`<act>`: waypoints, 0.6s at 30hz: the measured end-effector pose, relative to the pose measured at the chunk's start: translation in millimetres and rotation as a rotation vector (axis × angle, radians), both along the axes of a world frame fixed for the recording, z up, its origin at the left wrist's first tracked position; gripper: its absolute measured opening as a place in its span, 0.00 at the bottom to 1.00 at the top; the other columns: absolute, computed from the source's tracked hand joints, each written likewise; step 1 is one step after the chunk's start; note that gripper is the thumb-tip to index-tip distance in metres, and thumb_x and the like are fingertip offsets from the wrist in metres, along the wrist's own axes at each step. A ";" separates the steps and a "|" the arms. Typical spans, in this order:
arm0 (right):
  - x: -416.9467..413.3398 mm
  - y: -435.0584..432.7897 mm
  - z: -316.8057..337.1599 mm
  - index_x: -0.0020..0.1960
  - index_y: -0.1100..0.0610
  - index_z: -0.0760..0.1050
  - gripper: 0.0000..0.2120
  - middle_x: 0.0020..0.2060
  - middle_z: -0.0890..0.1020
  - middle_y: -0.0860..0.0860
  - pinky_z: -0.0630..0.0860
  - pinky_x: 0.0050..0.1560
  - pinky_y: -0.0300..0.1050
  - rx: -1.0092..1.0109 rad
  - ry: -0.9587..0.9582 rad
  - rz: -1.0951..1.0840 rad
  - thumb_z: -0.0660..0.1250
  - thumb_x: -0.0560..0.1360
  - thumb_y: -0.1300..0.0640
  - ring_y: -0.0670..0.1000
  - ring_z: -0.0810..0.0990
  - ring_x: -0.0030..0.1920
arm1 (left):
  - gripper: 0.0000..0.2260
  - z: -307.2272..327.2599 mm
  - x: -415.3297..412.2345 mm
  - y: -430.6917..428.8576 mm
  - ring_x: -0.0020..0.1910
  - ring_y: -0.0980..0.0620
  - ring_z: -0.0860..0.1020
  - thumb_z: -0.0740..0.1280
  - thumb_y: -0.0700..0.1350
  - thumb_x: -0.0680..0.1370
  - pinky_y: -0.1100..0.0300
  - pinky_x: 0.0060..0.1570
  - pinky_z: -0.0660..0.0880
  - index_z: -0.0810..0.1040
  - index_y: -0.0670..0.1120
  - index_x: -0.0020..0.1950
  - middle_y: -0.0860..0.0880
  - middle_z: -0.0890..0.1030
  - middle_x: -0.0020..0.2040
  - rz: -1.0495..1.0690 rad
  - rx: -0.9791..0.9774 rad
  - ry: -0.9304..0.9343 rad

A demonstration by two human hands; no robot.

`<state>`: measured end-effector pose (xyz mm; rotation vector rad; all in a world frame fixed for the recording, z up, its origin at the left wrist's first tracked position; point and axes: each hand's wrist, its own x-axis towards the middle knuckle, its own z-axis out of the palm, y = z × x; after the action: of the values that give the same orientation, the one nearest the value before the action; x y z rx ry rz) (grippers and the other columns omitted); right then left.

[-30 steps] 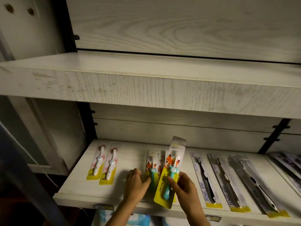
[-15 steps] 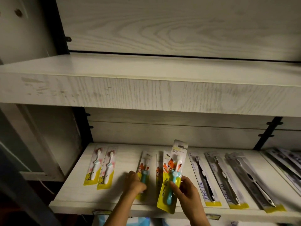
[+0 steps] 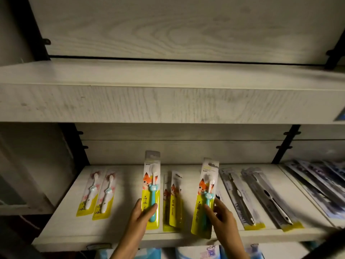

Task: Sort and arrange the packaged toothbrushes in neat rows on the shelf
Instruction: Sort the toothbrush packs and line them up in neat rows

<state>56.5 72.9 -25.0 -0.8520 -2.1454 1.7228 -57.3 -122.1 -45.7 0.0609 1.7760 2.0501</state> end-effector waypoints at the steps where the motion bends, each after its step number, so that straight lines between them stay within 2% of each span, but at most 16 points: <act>1: -3.1 9.9 -1.5 0.63 0.51 0.69 0.16 0.50 0.80 0.52 0.78 0.41 0.38 0.051 -0.038 0.014 0.64 0.76 0.53 0.51 0.81 0.47 | 0.22 0.8 1.8 2.3 0.55 0.49 0.77 0.75 0.46 0.68 0.54 0.53 0.73 0.75 0.48 0.60 0.44 0.78 0.58 -0.001 0.021 -0.009; 4: -21.9 38.1 -7.1 0.63 0.56 0.71 0.16 0.54 0.79 0.55 0.80 0.46 0.41 0.268 -0.205 0.110 0.63 0.77 0.52 0.50 0.79 0.48 | 0.45 4.9 8.8 15.9 0.63 0.46 0.72 0.78 0.58 0.56 0.50 0.64 0.66 0.67 0.45 0.70 0.44 0.72 0.67 0.041 0.025 -0.019; 6: -36.8 49.9 -10.5 0.63 0.57 0.71 0.15 0.56 0.79 0.56 0.79 0.51 0.43 0.367 -0.295 0.176 0.61 0.79 0.52 0.51 0.79 0.49 | 0.51 9.6 16.5 28.9 0.66 0.46 0.69 0.75 0.60 0.52 0.52 0.65 0.64 0.64 0.46 0.73 0.45 0.69 0.70 0.073 0.030 -0.027; 8: -49.8 56.7 -14.8 0.63 0.58 0.71 0.15 0.54 0.80 0.56 0.77 0.50 0.41 0.448 -0.358 0.228 0.58 0.80 0.53 0.50 0.78 0.47 | 0.45 9.0 26.1 43.1 0.64 0.48 0.70 0.76 0.52 0.61 0.56 0.61 0.65 0.61 0.45 0.74 0.46 0.68 0.70 0.093 0.069 -0.075; 10: -57.7 59.0 -19.2 0.62 0.59 0.72 0.14 0.51 0.80 0.54 0.77 0.50 0.40 0.480 -0.399 0.245 0.57 0.81 0.54 0.50 0.79 0.46 | 0.31 6.2 36.3 53.7 0.55 0.50 0.74 0.72 0.41 0.71 0.59 0.53 0.70 0.65 0.43 0.72 0.44 0.74 0.64 0.114 0.078 -0.099; 12: -60.1 58.3 -25.9 0.60 0.59 0.73 0.13 0.51 0.80 0.54 0.78 0.54 0.43 0.501 -0.420 0.251 0.58 0.80 0.53 0.51 0.81 0.49 | 0.22 4.8 44.1 60.9 0.50 0.51 0.77 0.69 0.38 0.74 0.62 0.44 0.72 0.70 0.43 0.67 0.45 0.79 0.56 0.114 0.061 -0.105; 15: -56.0 54.6 -28.9 0.60 0.58 0.73 0.13 0.52 0.80 0.53 0.78 0.55 0.43 0.501 -0.468 0.258 0.59 0.80 0.53 0.50 0.81 0.50 | 0.12 7.6 53.1 68.7 0.45 0.55 0.78 0.68 0.39 0.74 0.68 0.33 0.74 0.75 0.46 0.57 0.49 0.81 0.48 0.085 0.045 -0.084; 17: -51.3 51.0 -21.9 0.63 0.57 0.71 0.14 0.57 0.78 0.54 0.78 0.56 0.44 0.609 -0.494 0.256 0.58 0.80 0.53 0.51 0.80 0.53 | 0.09 10.5 55.0 72.0 0.39 0.58 0.80 0.67 0.36 0.75 0.72 0.30 0.73 0.76 0.47 0.53 0.51 0.81 0.44 0.079 0.048 -0.059; 18: -47.1 48.9 -15.4 0.65 0.56 0.69 0.16 0.60 0.76 0.53 0.78 0.56 0.45 0.676 -0.481 0.238 0.58 0.80 0.51 0.52 0.79 0.56 | 0.10 12.3 55.8 73.5 0.37 0.59 0.81 0.66 0.35 0.75 0.73 0.31 0.74 0.76 0.46 0.53 0.50 0.81 0.44 0.067 0.043 -0.042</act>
<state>9.4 121.8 -40.4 -0.8850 -2.9687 0.7776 -1.5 -48.6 -33.4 -0.0296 1.7312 2.1209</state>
